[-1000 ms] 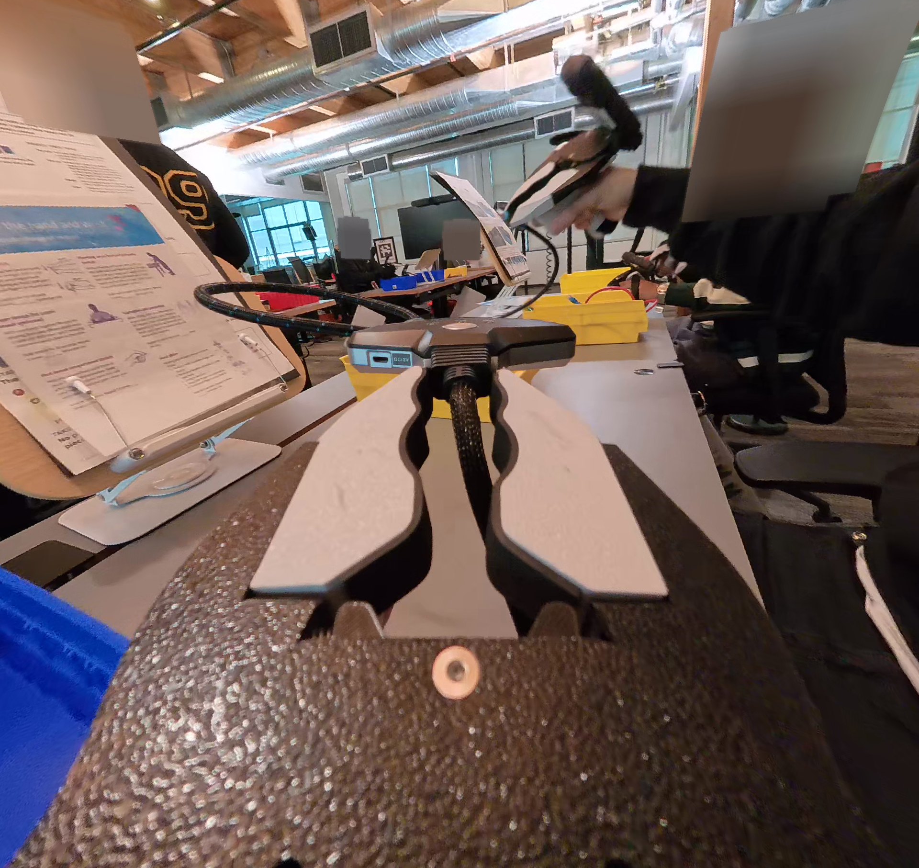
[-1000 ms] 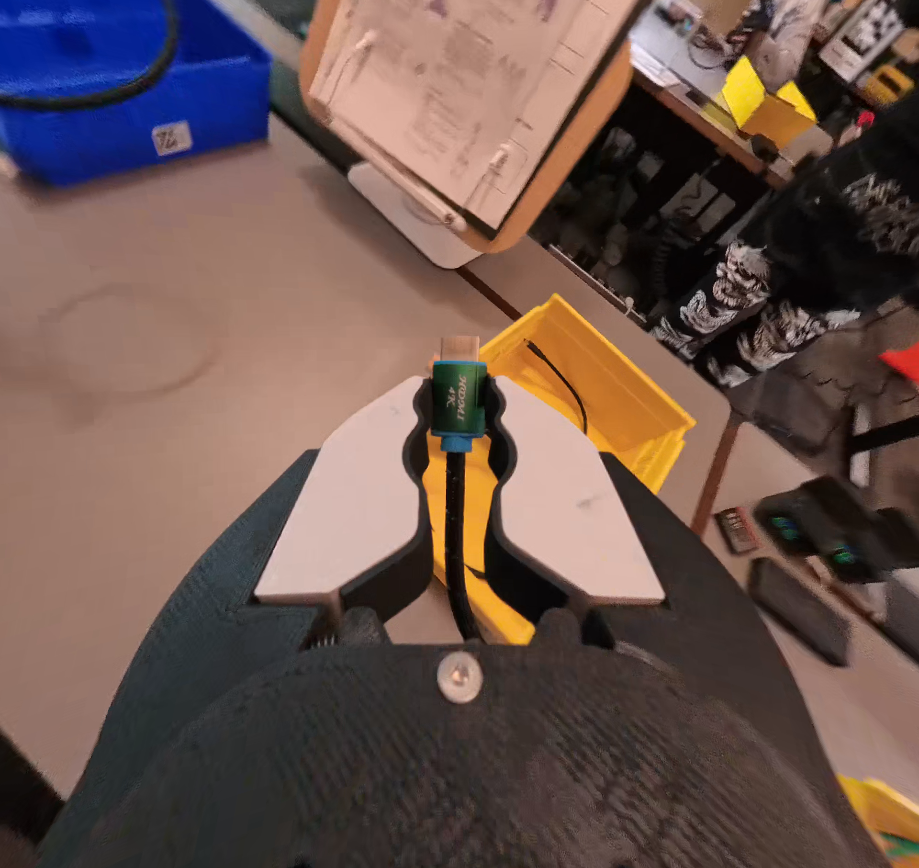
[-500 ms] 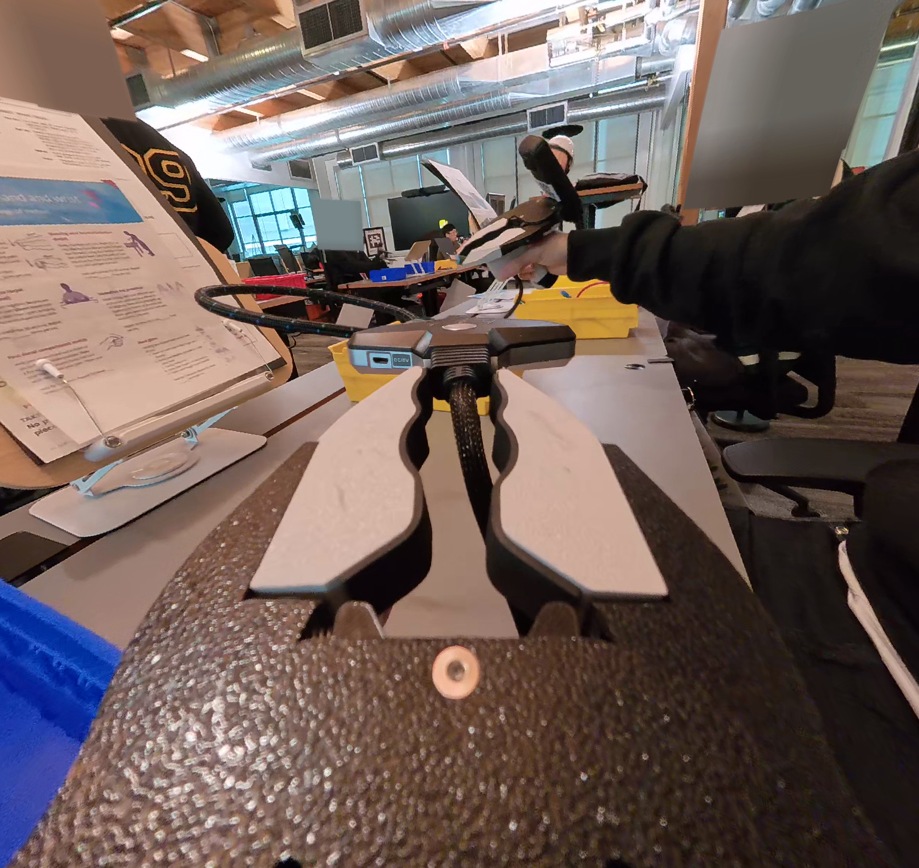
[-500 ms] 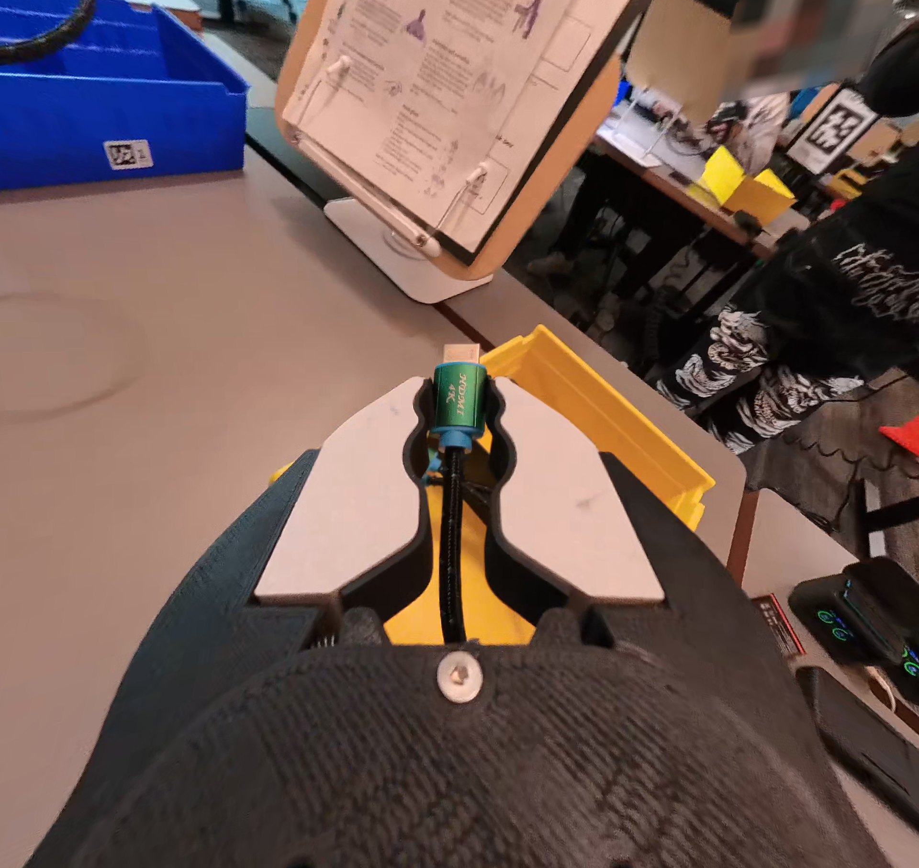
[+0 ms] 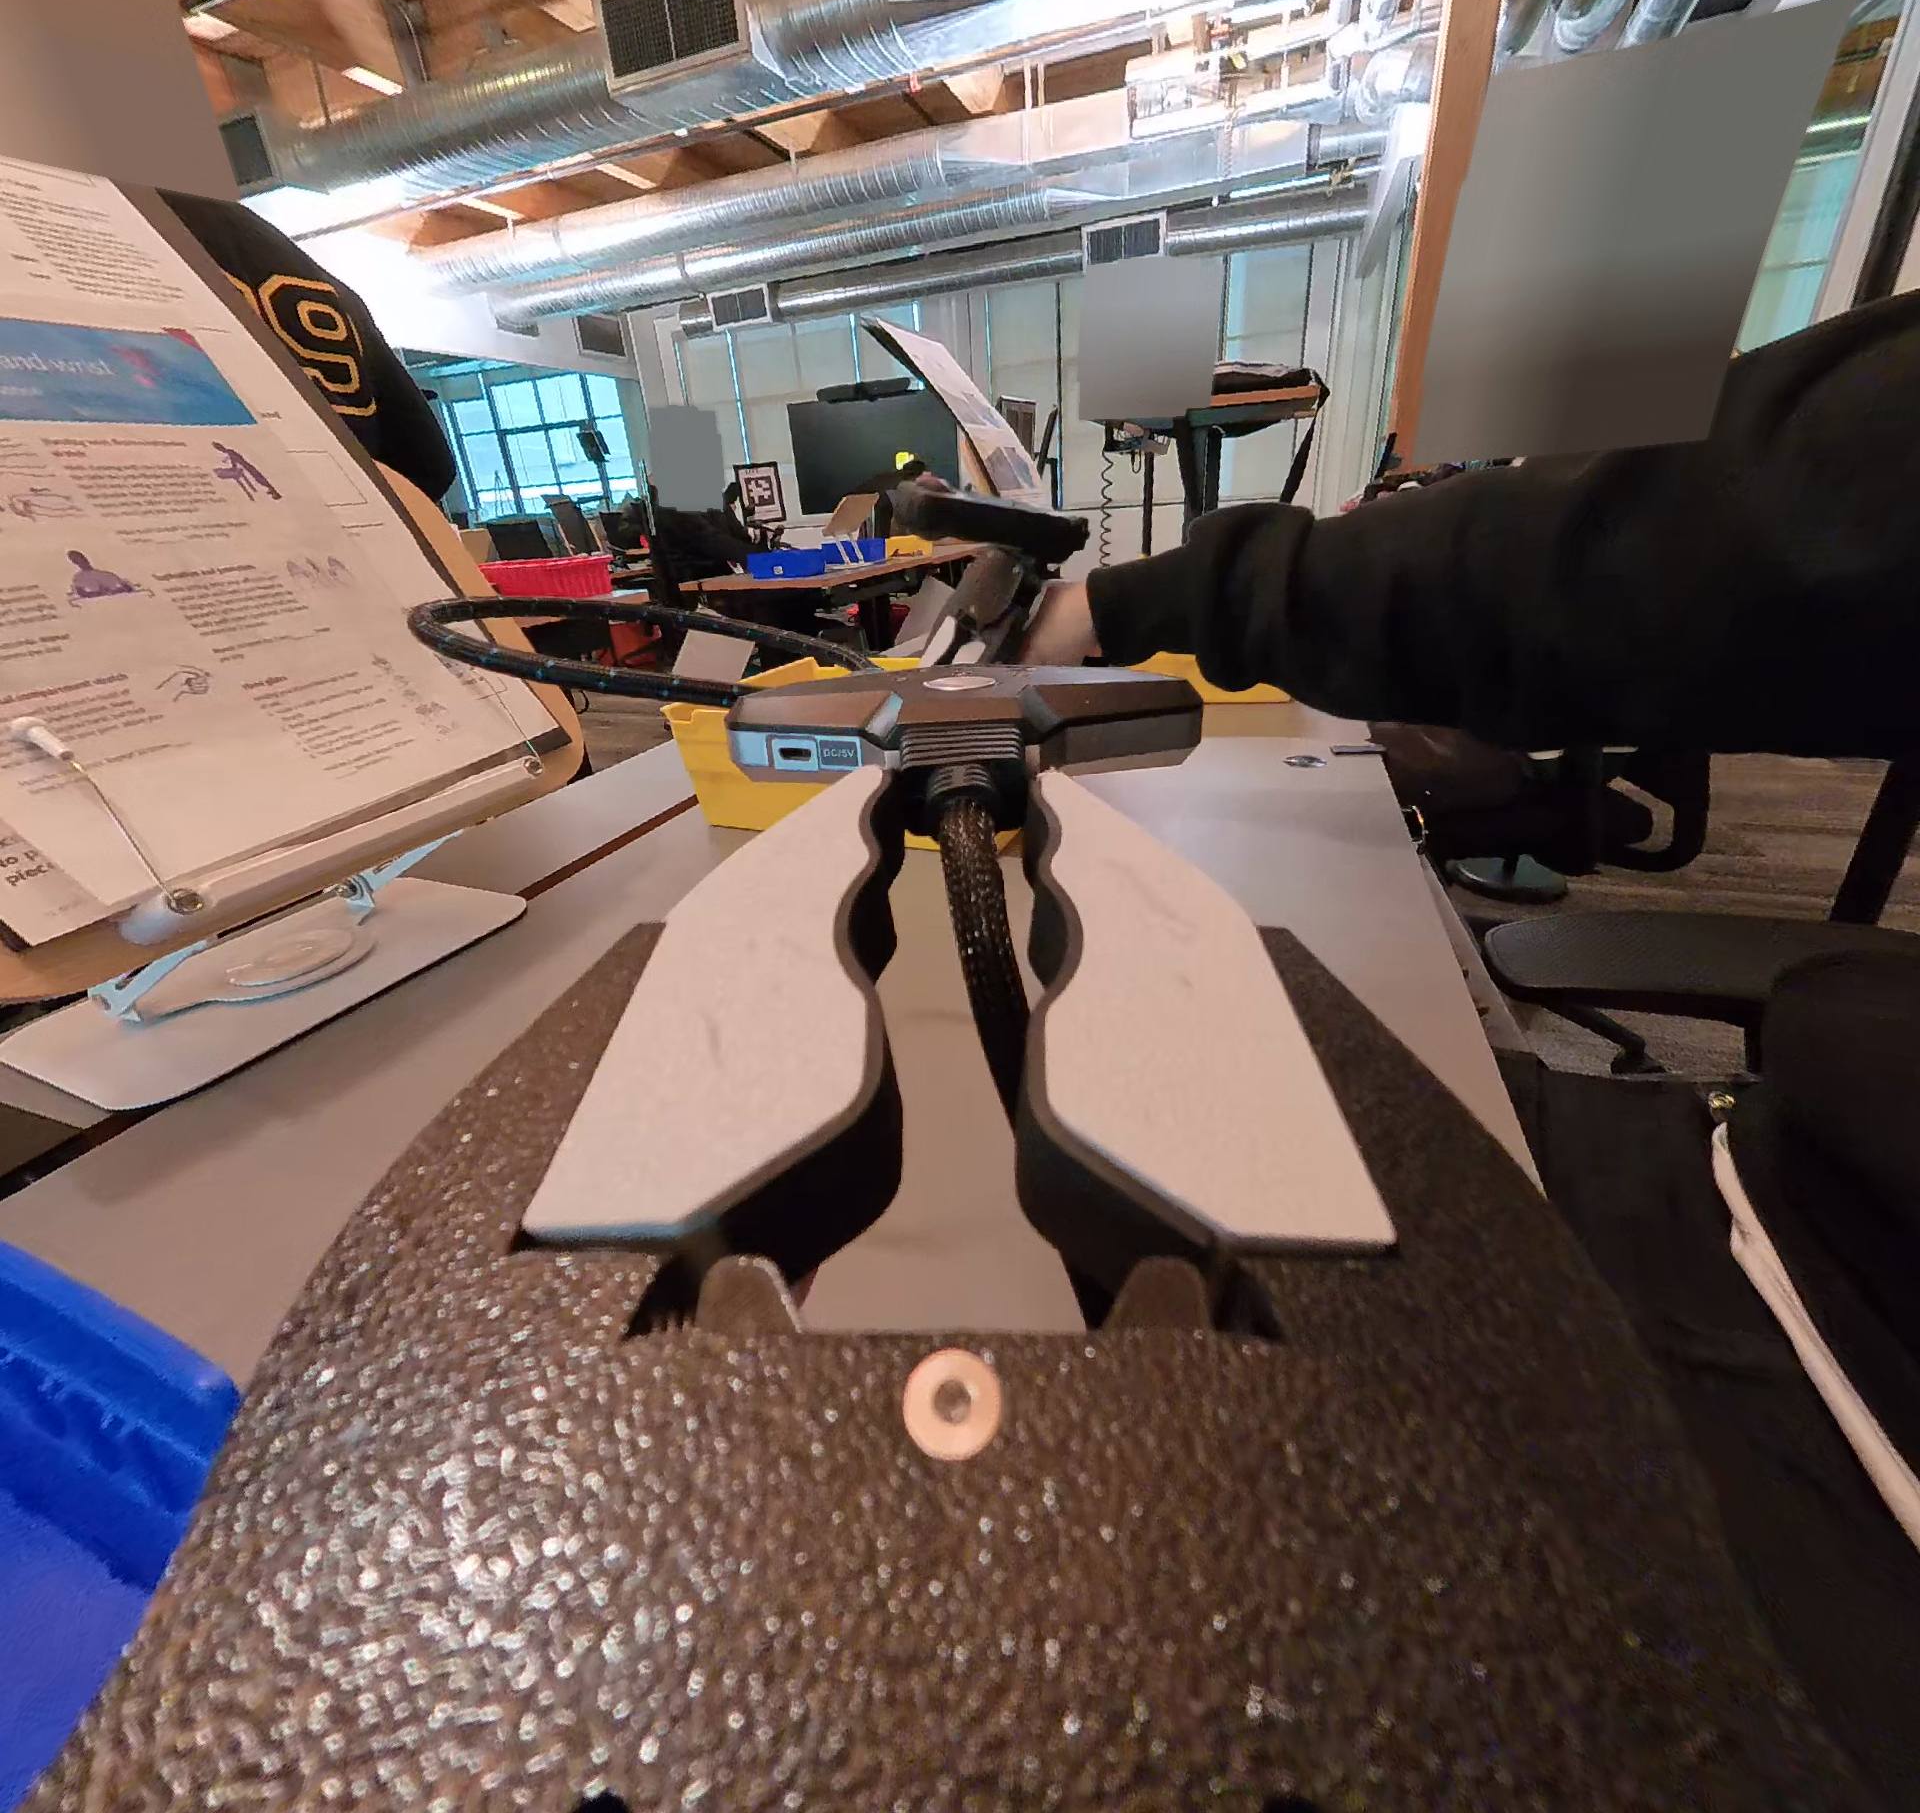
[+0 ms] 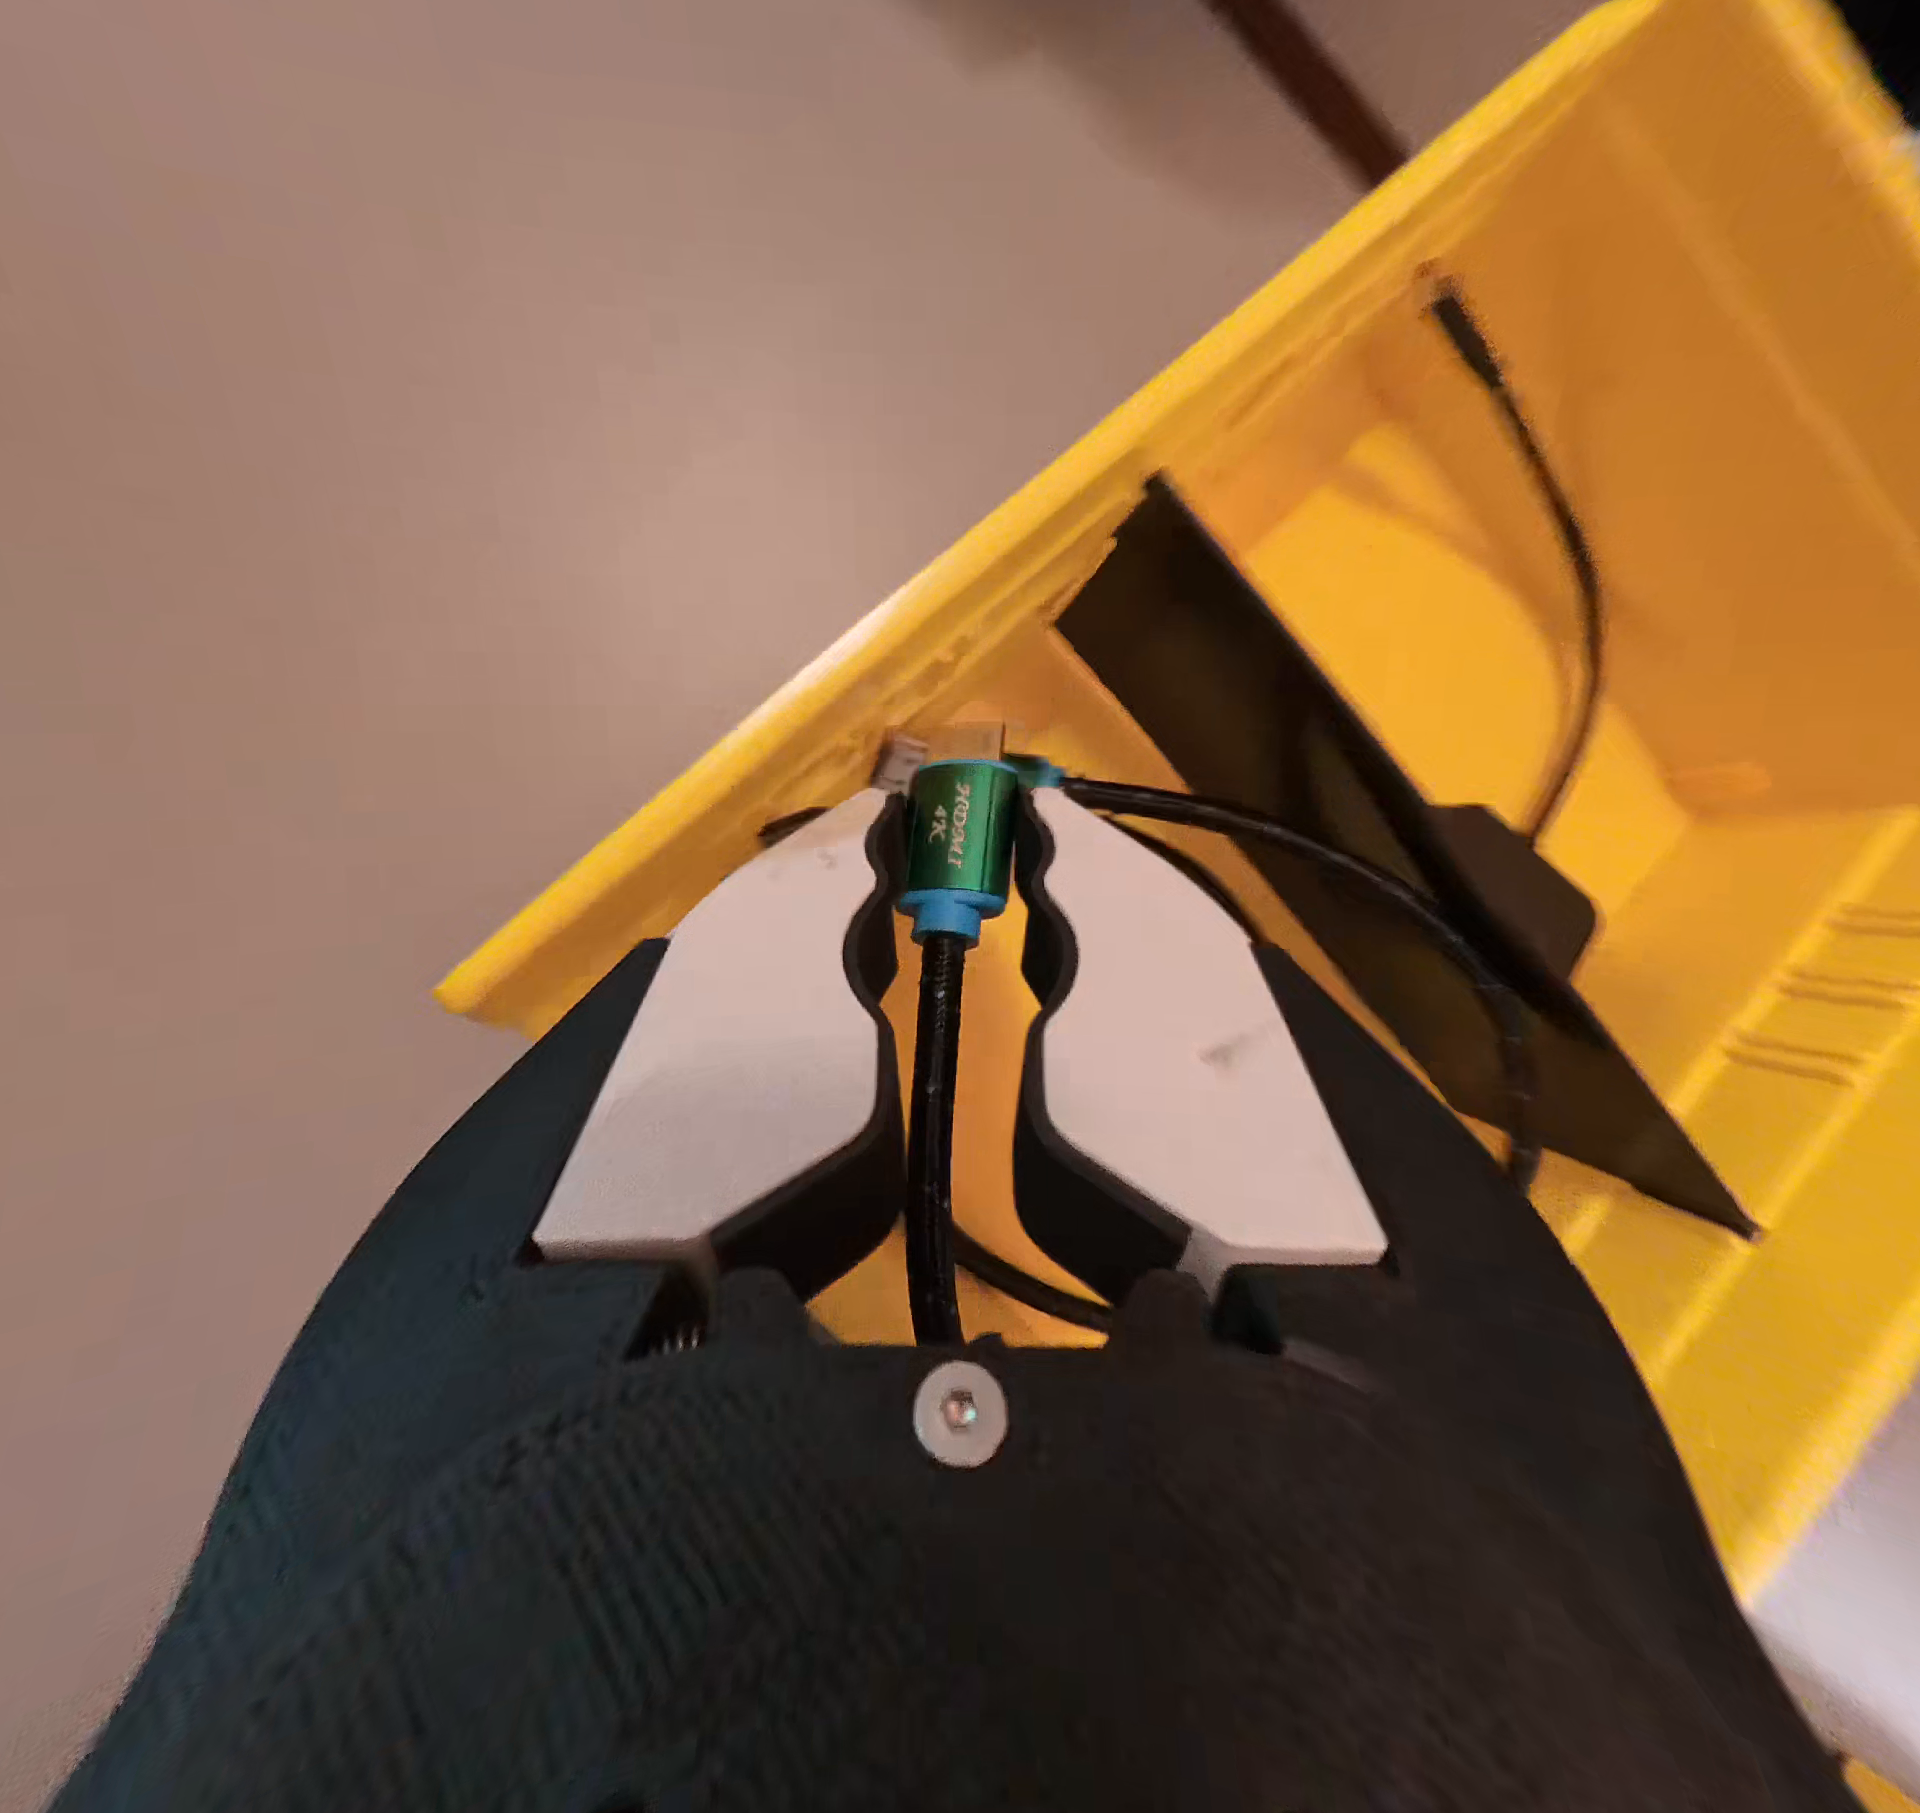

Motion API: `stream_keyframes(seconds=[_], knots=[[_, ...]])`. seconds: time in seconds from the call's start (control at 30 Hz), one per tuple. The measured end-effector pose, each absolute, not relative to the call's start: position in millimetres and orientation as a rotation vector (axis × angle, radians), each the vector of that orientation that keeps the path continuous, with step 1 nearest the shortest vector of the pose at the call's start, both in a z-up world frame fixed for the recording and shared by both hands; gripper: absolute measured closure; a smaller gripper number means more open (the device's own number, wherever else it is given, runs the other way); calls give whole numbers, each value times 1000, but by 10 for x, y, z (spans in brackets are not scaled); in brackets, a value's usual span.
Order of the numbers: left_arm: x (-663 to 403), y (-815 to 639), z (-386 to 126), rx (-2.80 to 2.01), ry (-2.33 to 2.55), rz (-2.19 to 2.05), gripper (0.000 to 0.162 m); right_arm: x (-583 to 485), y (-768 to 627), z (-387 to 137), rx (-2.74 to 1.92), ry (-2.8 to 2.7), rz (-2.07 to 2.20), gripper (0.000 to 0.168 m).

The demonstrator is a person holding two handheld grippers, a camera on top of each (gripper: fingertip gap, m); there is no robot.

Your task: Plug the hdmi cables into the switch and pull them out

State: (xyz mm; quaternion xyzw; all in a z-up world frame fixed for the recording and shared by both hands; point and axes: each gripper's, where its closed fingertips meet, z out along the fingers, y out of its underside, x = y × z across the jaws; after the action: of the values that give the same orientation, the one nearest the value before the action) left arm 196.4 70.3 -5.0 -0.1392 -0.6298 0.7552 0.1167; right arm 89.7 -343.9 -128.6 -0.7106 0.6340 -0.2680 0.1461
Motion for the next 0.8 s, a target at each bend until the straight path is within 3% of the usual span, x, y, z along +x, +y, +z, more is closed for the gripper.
stream_keyframes(seconds=[0.13,0.2,0.43,0.57,0.63,0.8], knots=[[1958,688,-69,-403,-1840,2206,140,877,-3472,-1350,-2055,1915,-739,144],[1958,679,-77,-400,-1844,2204,140,852,-3508,-1235,-1999,1960,-731,122],[1962,673,-104,-406,-1843,2196,140,891,-3131,-363,-1771,1746,-894,75],[1873,636,-173,-467,-1843,2150,140,973,-1765,130,-1807,1163,-852,84],[1773,623,-221,-545,-1837,2123,140,941,-1062,276,-1835,882,-839,97],[1508,622,-263,-696,-1757,2066,140,978,-177,179,-1925,639,-729,113]])
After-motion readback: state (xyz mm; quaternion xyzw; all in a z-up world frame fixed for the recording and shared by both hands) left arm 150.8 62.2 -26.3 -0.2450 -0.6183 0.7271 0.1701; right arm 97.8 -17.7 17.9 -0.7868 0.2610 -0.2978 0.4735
